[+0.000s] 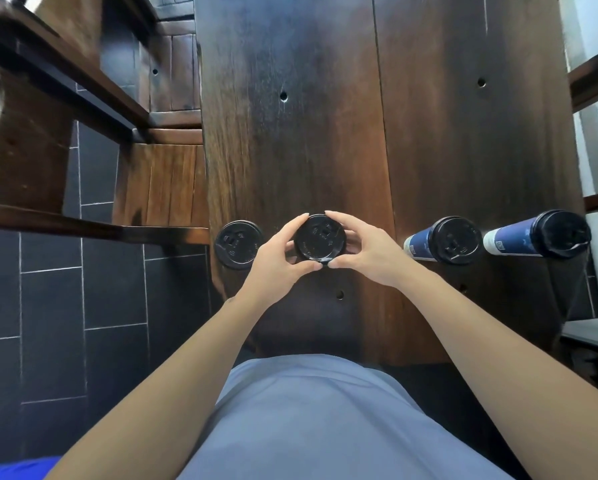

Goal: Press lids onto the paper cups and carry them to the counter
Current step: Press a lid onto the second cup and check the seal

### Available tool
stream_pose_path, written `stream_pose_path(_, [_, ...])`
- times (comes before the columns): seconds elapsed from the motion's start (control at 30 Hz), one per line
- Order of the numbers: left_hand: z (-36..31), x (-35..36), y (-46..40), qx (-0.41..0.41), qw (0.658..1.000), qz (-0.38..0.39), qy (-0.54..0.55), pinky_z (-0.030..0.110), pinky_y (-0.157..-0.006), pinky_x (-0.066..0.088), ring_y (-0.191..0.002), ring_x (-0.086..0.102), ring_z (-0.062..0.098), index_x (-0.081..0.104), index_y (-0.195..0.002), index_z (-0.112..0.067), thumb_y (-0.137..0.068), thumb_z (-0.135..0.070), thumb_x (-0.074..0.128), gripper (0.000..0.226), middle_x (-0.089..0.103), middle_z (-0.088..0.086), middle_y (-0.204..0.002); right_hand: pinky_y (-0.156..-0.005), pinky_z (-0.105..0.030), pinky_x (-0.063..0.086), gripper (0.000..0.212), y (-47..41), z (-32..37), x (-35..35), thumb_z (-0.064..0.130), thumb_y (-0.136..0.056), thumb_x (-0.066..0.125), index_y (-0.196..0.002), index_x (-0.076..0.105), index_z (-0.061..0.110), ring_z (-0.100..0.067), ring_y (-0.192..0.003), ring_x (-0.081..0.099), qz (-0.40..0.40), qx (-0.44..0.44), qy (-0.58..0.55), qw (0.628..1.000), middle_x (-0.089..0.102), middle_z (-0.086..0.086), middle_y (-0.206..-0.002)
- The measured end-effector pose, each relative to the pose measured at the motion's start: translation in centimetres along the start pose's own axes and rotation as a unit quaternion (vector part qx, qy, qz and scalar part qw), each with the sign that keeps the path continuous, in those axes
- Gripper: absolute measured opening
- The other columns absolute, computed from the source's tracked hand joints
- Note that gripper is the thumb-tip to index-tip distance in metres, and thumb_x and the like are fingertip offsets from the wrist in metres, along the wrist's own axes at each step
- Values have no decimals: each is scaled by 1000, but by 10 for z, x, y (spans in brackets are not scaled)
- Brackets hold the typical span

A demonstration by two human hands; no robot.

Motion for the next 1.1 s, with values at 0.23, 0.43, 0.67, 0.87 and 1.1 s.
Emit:
stream_pose_path(0.23, [6, 3, -1, -9, 1000, 0, -10, 37, -113, 50, -133, 59, 12, 47, -153, -30, -82, -8, 87, 84, 60, -11, -145, -98, -9, 38, 81, -1, -6, 7, 10, -84, 81, -149, 39, 35, -10, -135, 48, -12, 7, 2, 1000, 49, 12, -149])
stream_pose_path(0.43, [6, 3, -1, -12, 1000, 1, -12, 38, -114, 49, -136, 57, 14, 45, -154, -28, -83, -7, 86, 85, 59, -9, -148, -100, -11, 38, 81, -2, -7, 9, 10, -84, 81, -148, 39, 35, -12, -136, 48, -14, 6, -3, 1000, 49, 12, -149])
stream_pose_path(0.67, [9, 3, -2, -20, 1000, 9, -12, 31, -111, 51, -130, 59, 9, 46, -152, -31, -84, -6, 85, 83, 59, -12, -145, -114, -33, 40, 82, -2, -8, 12, 8, -86, 79, -151, 38, 35, -15, -139, 47, -1, 19, -12, 1000, 48, 11, -151])
stream_pose_path(0.87, [8, 2, -4, -26, 999, 21, -28, 37, -111, 52, -131, 59, 13, 43, -153, -30, -86, -5, 83, 82, 57, -8, -146, -114, -33, 39, 80, -2, -6, 13, 9, -87, 79, -150, 37, 36, -14, -139, 46, -3, 21, -8, 1000, 48, 12, -150])
stream_pose_path(1.1, [-1, 7, 0, -26, 997, 9, -73, 45, -115, 48, -138, 51, 18, 38, -156, -27, -88, -10, 82, 83, 49, -3, -152, -114, -37, 40, 81, 1, -4, 12, 11, -87, 79, -151, 35, 36, -18, -139, 46, -5, 20, -2, 1000, 47, 10, -152])
Point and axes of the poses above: each hand's wrist, its own y-axis away from the middle knuckle, its own x-axis out of the palm, z = x × y, the point moved 2 cm from there along -y, towards the middle knuckle
